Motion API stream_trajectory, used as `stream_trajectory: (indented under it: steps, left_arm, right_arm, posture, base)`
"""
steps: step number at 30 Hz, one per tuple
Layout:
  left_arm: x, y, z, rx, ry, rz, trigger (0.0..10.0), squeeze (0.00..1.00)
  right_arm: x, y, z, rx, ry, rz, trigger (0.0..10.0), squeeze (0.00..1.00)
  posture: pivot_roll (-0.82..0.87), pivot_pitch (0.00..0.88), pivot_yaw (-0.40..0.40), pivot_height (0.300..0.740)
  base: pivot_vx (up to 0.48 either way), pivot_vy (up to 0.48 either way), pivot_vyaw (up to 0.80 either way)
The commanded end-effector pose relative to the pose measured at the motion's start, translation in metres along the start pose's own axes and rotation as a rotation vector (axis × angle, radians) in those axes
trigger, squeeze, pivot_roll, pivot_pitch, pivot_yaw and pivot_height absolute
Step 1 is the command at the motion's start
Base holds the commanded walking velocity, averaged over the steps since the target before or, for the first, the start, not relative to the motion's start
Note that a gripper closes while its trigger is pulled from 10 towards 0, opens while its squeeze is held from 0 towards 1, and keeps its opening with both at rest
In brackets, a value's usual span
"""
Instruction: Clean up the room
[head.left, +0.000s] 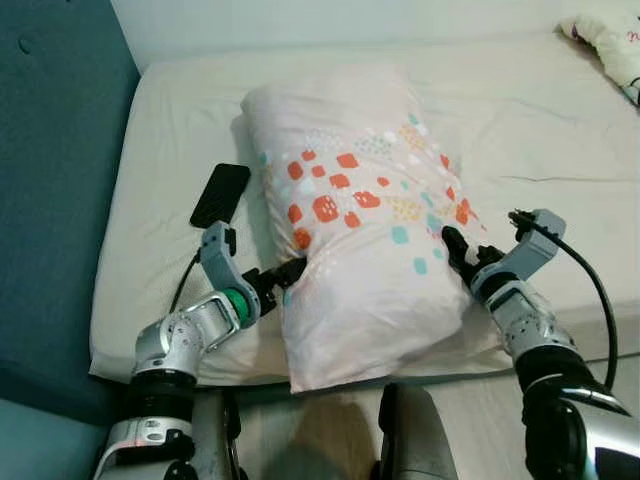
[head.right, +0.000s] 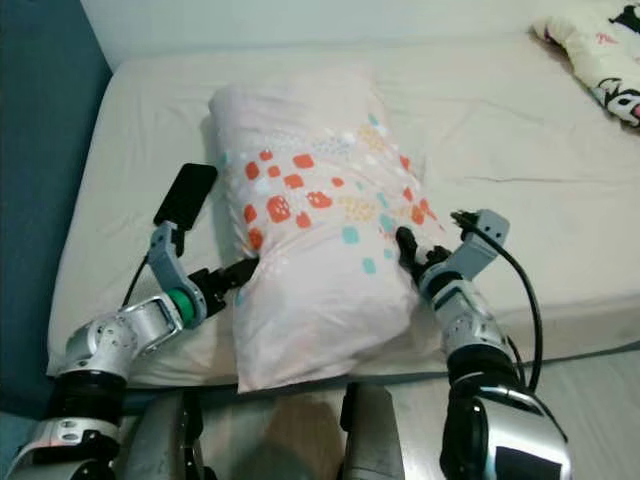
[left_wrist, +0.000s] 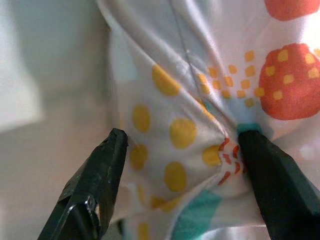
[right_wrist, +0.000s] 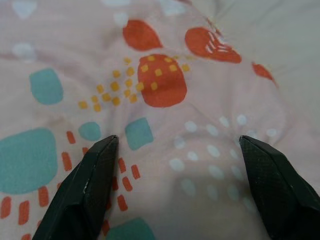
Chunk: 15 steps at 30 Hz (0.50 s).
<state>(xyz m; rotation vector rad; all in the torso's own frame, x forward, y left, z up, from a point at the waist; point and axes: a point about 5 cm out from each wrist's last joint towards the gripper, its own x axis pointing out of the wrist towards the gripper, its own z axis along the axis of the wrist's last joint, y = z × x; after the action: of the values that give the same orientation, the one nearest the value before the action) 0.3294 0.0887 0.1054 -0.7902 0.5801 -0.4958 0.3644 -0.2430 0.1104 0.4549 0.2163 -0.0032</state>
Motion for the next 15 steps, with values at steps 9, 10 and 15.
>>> stream_trajectory:
  steps: [9, 10, 15]
  left_arm:
    - [0.011, -0.041, -0.018, -0.019, 0.116, -0.194, 0.0, 0.0]
    - [0.011, -0.041, -0.018, -0.019, 0.116, -0.194, 0.0, 0.0]
    - [0.011, -0.045, -0.019, -0.005, 0.128, -0.199, 0.0, 0.0]
  right_arm:
    - [-0.001, 0.001, -0.032, -0.042, 0.177, -0.028, 0.0, 0.0]
    - [-0.001, 0.001, -0.032, -0.042, 0.177, -0.028, 0.0, 0.0]
    - [0.001, 0.007, -0.027, 0.001, 0.141, 0.012, 0.0, 0.0]
  posture:
    - [0.04, 0.052, 0.077, 0.556]
    - [0.04, 0.052, 0.077, 0.556]
    - [0.04, 0.052, 0.081, 0.556]
  base:
    - [0.0, 0.0, 0.0]
    - [0.0, 0.0, 0.0]
    - [0.0, 0.0, 0.0]
